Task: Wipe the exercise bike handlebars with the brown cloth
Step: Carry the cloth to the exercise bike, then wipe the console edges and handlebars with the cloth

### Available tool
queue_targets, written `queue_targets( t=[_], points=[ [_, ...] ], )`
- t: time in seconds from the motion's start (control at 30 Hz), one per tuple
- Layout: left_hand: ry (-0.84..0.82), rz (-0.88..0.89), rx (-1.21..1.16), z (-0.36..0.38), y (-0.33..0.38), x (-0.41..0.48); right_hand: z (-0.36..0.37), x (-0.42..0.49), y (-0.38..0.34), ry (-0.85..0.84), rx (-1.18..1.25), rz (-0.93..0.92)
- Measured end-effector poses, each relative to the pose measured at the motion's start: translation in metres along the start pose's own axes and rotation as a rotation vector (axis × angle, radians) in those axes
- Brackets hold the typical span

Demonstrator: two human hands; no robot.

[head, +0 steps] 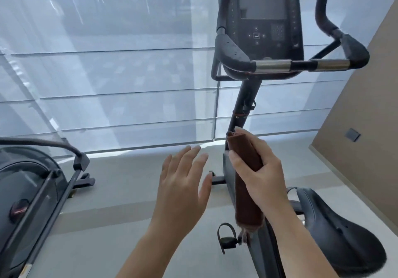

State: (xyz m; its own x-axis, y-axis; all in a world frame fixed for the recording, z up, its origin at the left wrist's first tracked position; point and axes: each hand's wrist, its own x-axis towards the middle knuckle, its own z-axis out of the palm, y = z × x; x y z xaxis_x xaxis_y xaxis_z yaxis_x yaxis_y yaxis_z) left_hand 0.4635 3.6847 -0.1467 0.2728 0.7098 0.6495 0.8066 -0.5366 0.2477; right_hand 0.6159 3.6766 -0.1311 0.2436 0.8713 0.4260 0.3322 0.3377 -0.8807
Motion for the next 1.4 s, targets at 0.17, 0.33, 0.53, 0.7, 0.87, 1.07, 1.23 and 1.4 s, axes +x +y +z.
queue_targets(
  t=[0.17, 0.33, 0.53, 0.7, 0.87, 1.07, 1.23, 1.4],
  points=[
    [0.040, 0.026, -0.028, 0.030, -0.044, 0.074, 0.028, 0.087, 0.009, 0.049, -0.044, -0.069],
    [0.062, 0.093, -0.094, 0.070, -0.086, 0.146, 0.051, 0.151, 0.026, 0.083, -0.085, -0.060],
    [0.088, 0.192, -0.222, 0.114, -0.132, 0.256, 0.061, 0.242, 0.022, 0.245, -0.204, -0.146],
    [0.134, 0.332, -0.327, 0.135, -0.165, 0.347, 0.074, 0.315, 0.005, 0.376, -0.267, -0.219],
    [0.155, 0.415, -0.376, 0.161, -0.179, 0.420, 0.074, 0.380, -0.002, 0.450, -0.349, -0.252],
    [0.176, 0.459, -0.360, 0.185, -0.182, 0.491, 0.060, 0.462, 0.001, 0.416, -0.467, -0.284],
    [0.214, 0.438, -0.312, 0.210, -0.184, 0.538, 0.057, 0.537, 0.028, 0.359, -0.561, -0.298],
    [0.207, 0.385, -0.334, 0.235, -0.181, 0.575, 0.058, 0.604, 0.053, 0.391, -0.459, -0.349]
  ],
)
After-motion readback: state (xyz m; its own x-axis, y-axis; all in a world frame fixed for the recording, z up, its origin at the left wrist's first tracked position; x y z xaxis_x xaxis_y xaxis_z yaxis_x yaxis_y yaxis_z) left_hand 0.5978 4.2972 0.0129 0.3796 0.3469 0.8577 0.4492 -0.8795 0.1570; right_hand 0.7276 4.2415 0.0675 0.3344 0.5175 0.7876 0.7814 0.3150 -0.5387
